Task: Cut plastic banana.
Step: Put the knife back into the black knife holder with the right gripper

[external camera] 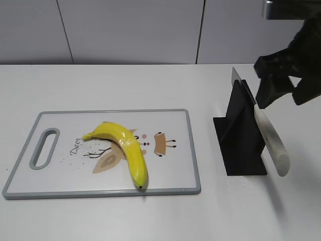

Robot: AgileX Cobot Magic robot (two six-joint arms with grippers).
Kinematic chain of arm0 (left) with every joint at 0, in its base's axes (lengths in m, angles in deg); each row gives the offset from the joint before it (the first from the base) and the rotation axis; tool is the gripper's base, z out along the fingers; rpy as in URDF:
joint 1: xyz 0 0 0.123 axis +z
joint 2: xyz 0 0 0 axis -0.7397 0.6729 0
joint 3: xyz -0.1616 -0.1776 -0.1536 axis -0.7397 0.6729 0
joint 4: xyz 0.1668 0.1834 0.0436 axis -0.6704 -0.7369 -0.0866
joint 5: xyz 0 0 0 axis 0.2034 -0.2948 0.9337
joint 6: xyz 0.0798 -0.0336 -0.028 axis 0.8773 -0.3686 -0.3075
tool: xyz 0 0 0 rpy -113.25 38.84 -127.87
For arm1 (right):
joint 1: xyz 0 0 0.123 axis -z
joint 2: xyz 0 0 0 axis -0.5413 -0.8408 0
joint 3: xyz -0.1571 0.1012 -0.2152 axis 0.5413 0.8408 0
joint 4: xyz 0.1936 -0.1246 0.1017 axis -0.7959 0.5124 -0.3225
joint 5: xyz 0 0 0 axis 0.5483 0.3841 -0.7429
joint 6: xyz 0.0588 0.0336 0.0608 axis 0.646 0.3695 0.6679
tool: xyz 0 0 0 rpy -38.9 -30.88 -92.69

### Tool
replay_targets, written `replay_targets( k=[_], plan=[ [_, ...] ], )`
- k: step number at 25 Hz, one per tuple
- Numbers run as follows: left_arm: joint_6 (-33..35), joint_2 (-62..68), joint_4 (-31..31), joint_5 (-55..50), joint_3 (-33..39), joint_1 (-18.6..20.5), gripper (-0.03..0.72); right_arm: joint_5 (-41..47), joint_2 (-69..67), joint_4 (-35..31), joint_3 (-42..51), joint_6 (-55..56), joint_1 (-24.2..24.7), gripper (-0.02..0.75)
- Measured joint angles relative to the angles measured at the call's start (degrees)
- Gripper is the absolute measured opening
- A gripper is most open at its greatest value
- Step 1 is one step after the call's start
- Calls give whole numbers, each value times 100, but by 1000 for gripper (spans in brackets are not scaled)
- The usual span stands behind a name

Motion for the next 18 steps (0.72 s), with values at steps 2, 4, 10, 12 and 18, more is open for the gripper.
replay_targets(
  k=[2,4,10,12,18],
  plan=[
    [0,0,0,0,0,0,512,95,403,-44,126,-264,-5,534],
    [0,0,0,0,0,0,511,106,899,-164,451,-585,-4,534],
    [0,0,0,0,0,0,503,-148,2447,-235,1813,-1279,-4,534],
    [0,0,0,0,0,0,503,-284,2989,-235,2201,-1476,-4,534],
    [0,0,0,0,0,0,490,-423,4584,-235,3221,-1812,-4,534]
  ],
)
